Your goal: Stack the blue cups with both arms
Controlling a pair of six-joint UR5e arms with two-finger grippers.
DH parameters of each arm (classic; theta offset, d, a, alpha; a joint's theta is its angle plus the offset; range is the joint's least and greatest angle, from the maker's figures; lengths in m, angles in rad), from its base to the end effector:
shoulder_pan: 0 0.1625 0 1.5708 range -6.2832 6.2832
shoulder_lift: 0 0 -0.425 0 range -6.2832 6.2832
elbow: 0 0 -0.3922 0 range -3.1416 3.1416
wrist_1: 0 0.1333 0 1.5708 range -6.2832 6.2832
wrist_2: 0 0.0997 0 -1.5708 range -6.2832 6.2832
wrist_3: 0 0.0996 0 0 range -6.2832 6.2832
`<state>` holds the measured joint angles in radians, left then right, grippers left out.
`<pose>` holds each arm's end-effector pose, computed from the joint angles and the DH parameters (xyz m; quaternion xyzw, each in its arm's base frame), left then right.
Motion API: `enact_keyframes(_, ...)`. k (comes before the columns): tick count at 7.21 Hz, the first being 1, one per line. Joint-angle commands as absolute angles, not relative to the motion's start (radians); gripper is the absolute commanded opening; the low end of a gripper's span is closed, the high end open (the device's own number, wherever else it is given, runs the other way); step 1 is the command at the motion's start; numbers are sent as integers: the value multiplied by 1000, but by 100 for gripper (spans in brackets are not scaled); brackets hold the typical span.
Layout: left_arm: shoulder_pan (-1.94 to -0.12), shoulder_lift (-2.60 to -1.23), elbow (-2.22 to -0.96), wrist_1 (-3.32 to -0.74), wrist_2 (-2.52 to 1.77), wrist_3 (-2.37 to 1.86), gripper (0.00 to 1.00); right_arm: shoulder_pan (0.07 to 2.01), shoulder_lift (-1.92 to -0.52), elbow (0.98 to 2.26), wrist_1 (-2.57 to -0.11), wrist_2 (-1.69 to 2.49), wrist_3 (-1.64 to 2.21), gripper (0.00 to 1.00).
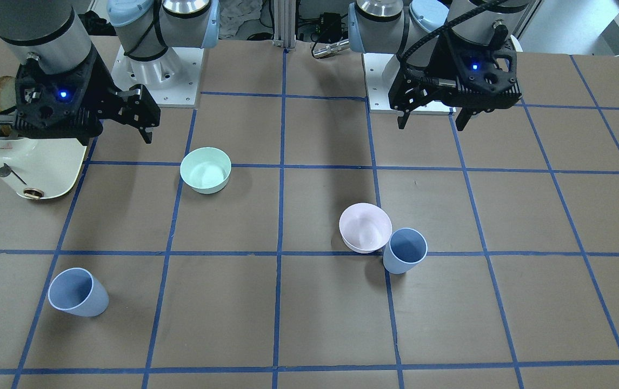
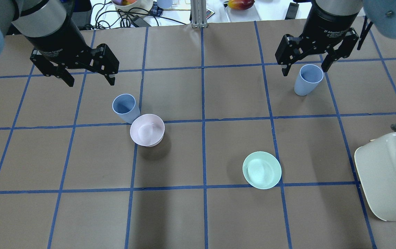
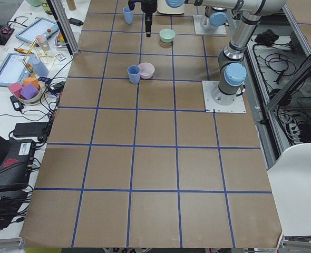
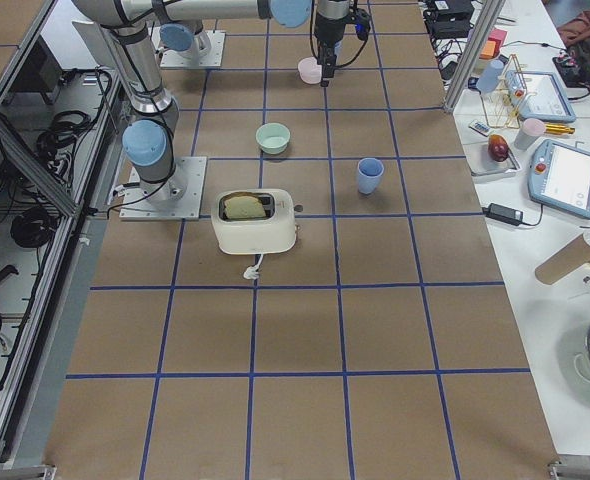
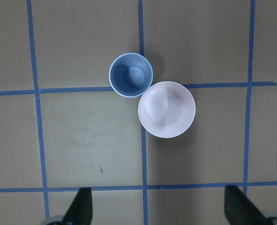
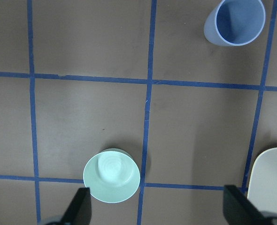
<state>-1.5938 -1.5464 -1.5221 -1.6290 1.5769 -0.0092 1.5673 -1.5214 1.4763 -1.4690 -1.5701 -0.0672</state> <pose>-0.1437 -0.4788 0.5179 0.0069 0.9999 -0.0075 0.0029 0.1316 -0.5071 0.4996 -0.0318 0.9991 0.0283 0.0013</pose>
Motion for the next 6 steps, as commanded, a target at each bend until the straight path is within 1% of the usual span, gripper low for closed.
enact_keyframes(1, -1594, -1546, -1525, -1629, 1577, -9, 100, 1568, -1534, 1480, -1457, -1571, -66, 100)
enact_keyframes(6, -1594, -1545, -1525, -1629, 1577, -9, 100, 1568, -1534, 1486, -1459, -1565, -67, 100)
